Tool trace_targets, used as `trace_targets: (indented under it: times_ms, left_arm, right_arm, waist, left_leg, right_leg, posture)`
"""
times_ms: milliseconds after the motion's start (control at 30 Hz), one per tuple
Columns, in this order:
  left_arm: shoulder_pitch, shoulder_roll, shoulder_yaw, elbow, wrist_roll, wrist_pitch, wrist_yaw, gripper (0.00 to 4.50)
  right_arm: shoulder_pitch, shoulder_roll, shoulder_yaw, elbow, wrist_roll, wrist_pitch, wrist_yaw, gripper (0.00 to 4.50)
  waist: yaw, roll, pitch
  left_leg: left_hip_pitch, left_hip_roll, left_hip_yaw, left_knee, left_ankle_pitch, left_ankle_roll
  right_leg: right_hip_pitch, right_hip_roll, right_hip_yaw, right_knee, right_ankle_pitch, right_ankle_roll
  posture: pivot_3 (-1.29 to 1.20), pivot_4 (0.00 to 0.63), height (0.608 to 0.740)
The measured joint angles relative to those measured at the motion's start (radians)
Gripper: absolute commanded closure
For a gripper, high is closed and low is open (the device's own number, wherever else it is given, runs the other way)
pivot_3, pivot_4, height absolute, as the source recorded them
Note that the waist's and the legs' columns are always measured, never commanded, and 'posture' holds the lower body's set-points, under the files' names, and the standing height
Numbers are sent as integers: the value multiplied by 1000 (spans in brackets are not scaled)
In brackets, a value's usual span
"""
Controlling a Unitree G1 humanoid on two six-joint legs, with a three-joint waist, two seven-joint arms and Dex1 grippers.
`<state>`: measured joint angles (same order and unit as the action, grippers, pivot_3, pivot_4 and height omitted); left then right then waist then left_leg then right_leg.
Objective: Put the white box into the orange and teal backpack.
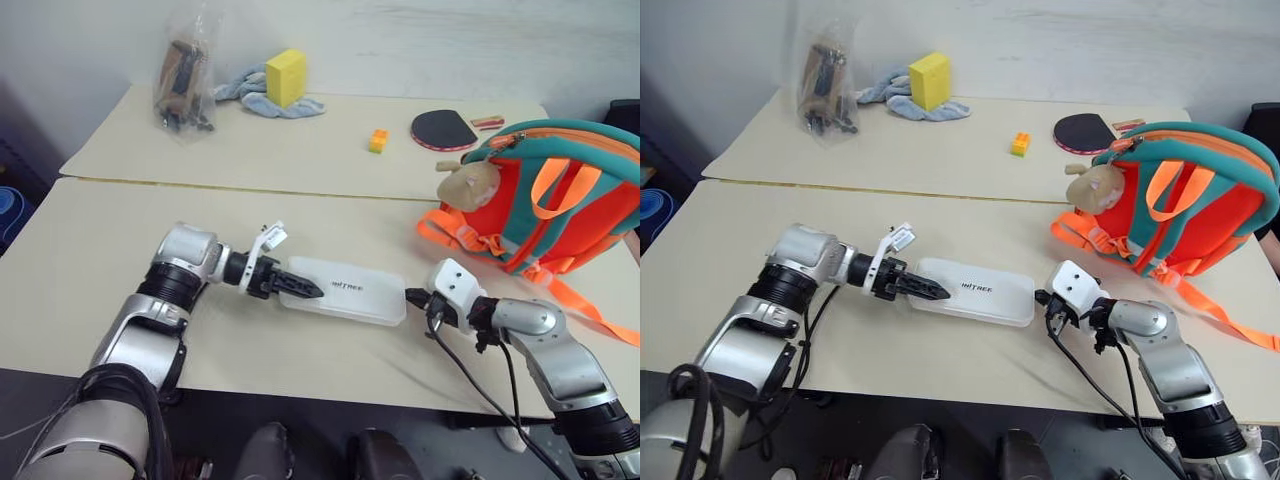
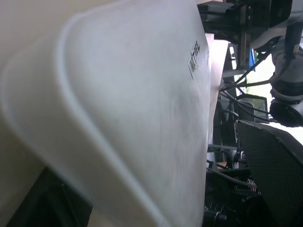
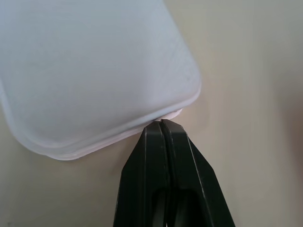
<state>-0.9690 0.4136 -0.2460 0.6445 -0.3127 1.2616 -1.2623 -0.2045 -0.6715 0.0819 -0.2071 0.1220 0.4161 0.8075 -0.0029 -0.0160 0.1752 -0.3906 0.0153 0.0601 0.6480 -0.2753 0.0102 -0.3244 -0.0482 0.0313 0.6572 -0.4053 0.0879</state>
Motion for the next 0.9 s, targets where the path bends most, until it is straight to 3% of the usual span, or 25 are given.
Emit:
trace_targets:
  times_ms: [100, 200, 400, 633, 733, 900]
  left_arm:
    - [-9, -29, 61, 51, -7, -6, 52, 623]
    - [-9, -19, 64, 70, -13, -5, 58, 1611]
    - [-6, 38, 21, 27, -75, 23, -49, 3173]
    - [17, 73, 18, -62, -134, 81, -60, 3220]
    - [36, 54, 83, -114, -180, 109, -35, 3220]
    - [31, 2, 307, -167, -274, 136, 84, 3220]
  right_arm:
    - [6, -2, 0, 0, -7, 0, -2, 4500]
    - [27, -2, 0, -10, -3, -5, 1, 4500]
    - [70, -2, -5, -45, -2, -24, -11, 4500]
    - [138, 19, -51, -112, 19, 23, -72, 4500]
    - [214, 43, -164, -200, 95, 122, -109, 3897]
    - [428, 32, -594, -389, 344, 294, -84, 2246]
  waist:
    - [2, -1, 0]
    - [-4, -1, 1]
    - [-15, -3, 2]
    - [-24, -3, 3]
    - [-18, -2, 3]
    - [1, -2, 4]
  left_leg:
    - [-1, 0, -1, 0, 1, 0]
    - [-1, 0, -1, -1, 2, -2]
    - [-4, 1, -2, -2, 2, -4]
    - [-7, 1, -3, -2, 2, -4]
    - [-18, 1, -4, 0, 4, -4]
    - [-21, 1, -5, 1, 5, -3]
  right_leg:
    - [0, 0, -1, 0, 0, 1]
    - [-1, 1, -1, 0, 0, 1]
    - [-3, 2, -2, -1, 0, 1]
    - [-6, 2, -2, -1, 0, 1]
    - [-17, 2, -2, 3, 0, 1]
    - [-17, 3, -3, 3, 0, 1]
  posture:
    - [0, 150, 740]
    - [0, 150, 740]
    - [0, 150, 740]
    - [0, 150, 740]
    - [0, 150, 740]
    - [0, 150, 740]
